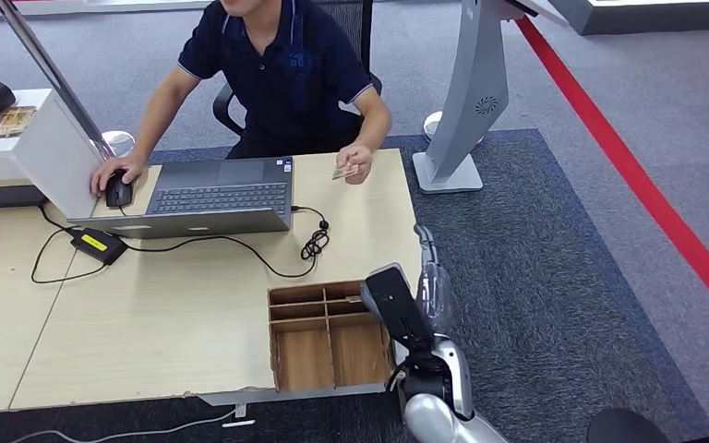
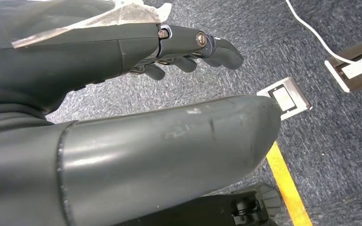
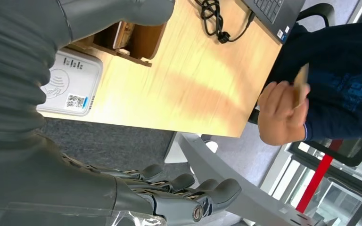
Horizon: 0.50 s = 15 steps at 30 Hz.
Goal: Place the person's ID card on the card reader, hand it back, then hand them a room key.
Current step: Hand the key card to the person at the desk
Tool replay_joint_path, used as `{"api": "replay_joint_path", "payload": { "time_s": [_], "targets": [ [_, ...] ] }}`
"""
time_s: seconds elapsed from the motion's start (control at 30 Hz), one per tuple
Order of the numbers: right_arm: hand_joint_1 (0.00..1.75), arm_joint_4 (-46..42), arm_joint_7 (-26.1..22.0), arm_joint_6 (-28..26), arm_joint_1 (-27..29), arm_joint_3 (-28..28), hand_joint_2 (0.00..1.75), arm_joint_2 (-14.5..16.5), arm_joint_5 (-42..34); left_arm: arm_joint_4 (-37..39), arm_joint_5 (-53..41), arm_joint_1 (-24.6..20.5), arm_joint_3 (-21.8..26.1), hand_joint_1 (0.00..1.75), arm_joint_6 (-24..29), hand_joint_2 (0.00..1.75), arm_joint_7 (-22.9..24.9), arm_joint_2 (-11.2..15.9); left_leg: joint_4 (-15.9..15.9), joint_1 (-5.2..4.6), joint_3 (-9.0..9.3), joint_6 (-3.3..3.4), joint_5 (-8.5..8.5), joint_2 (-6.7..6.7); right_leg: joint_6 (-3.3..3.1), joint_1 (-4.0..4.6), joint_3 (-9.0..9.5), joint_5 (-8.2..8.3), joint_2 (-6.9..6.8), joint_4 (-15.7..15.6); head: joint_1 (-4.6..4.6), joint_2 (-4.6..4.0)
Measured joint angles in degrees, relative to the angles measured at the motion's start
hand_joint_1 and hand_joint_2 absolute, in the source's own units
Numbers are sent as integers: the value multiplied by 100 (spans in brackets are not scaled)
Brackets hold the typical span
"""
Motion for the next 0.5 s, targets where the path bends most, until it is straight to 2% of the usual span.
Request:
{"api": "replay_joint_path", "payload": {
  "time_s": [0.5],
  "targets": [
    [0,-9,129,43,145,139,175,-144,198,0,6,0,-1,0,-2,0,2,0,0,0,0,0,0,0,0,0,-1,0,0,0,-1,0]
  ]
}}
